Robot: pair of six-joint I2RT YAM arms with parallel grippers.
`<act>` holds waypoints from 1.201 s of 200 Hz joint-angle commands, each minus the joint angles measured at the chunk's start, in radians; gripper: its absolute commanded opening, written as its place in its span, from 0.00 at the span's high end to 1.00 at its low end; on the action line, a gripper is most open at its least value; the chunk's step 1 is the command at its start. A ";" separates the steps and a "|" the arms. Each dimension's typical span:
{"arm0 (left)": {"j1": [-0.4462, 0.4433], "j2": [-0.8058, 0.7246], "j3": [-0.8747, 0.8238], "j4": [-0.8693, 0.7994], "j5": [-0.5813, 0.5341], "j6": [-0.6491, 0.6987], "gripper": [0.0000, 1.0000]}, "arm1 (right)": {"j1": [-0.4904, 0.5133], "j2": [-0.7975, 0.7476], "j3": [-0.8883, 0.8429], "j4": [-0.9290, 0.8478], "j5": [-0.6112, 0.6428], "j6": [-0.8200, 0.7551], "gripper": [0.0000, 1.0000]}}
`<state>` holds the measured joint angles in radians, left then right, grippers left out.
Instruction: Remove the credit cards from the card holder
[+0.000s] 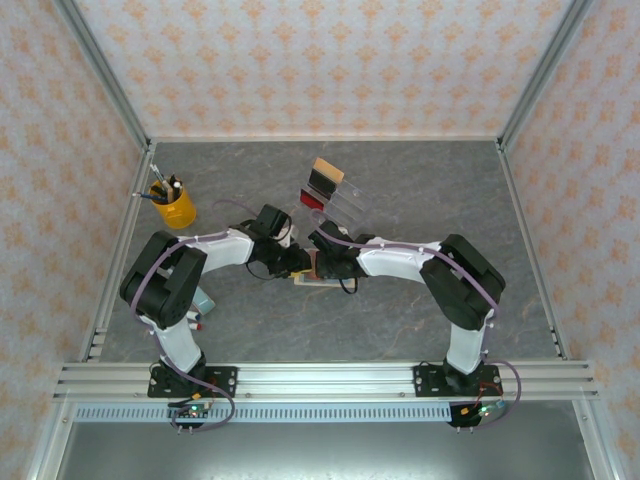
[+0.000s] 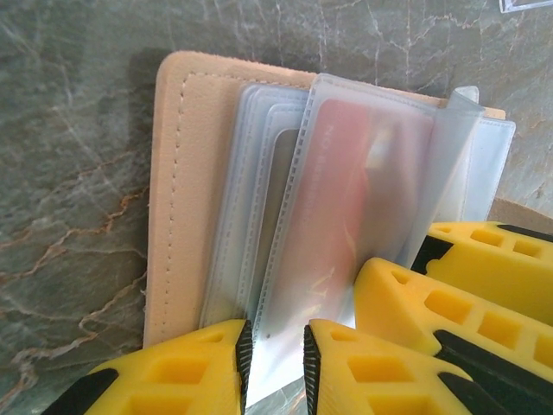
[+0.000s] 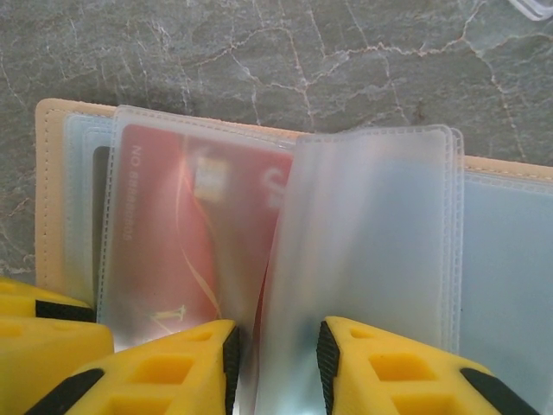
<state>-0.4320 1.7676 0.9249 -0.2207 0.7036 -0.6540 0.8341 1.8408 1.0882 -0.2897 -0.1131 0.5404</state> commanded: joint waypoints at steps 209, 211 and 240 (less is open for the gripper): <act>-0.010 0.011 -0.074 0.372 0.337 -0.159 0.74 | -0.059 -0.259 -0.225 0.162 0.000 0.192 0.55; -0.011 0.012 -0.074 0.376 0.338 -0.160 0.73 | -0.059 -0.262 -0.228 0.163 0.002 0.194 0.55; -0.020 0.018 -0.061 0.395 0.345 -0.170 0.71 | -0.063 -0.320 -0.251 0.154 0.065 0.225 0.53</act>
<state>-0.4328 1.7702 0.8581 0.1024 1.0100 -0.7990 0.7712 1.5887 0.8524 -0.1425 -0.1226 0.7219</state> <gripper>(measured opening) 0.284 0.464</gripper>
